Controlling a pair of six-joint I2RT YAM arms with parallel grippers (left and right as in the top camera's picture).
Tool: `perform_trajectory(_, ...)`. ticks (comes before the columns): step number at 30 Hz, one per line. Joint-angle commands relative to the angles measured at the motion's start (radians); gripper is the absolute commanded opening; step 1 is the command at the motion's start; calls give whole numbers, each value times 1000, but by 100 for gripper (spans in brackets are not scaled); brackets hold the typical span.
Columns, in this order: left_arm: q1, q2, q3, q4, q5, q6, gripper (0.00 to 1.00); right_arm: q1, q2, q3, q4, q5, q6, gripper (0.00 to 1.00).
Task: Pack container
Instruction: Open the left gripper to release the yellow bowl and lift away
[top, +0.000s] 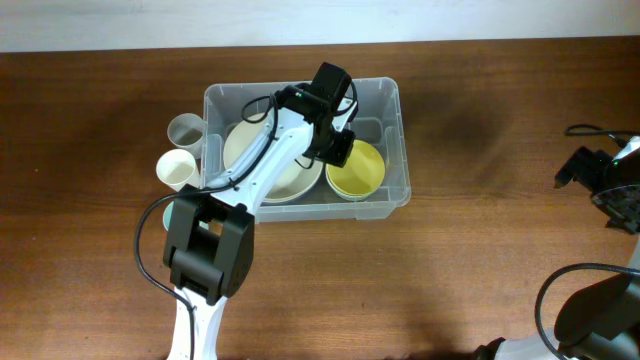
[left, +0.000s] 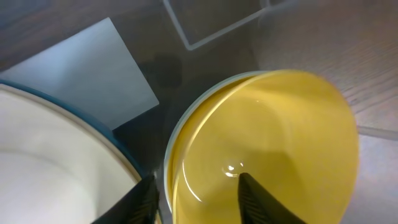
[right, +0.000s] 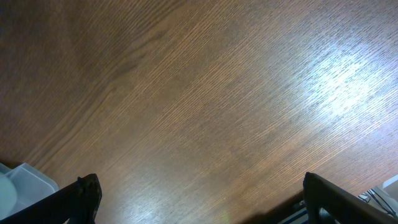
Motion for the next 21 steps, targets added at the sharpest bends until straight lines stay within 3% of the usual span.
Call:
perform_trajectory(1, -2, 7, 83, -19, -1, 27, 45, -2, -13, -1, 0, 2, -7, 99)
perform_trajectory(6, 0, 7, 208, -82, -7, 27, 42, -2, -13, -1, 0, 2, -7, 99)
perform_trajectory(11, -3, 7, 259, -154, 20, 27, 8, -2, -13, -1, 0, 2, -6, 99)
perform_trajectory(13, -5, 7, 258, -175, 35, 27, 1, -2, -13, -1, 0, 2, -7, 99)
perform_trajectory(21, -11, 8, 236, -201, 34, 27, 1, -2, -13, -1, 0, 2, -7, 99)
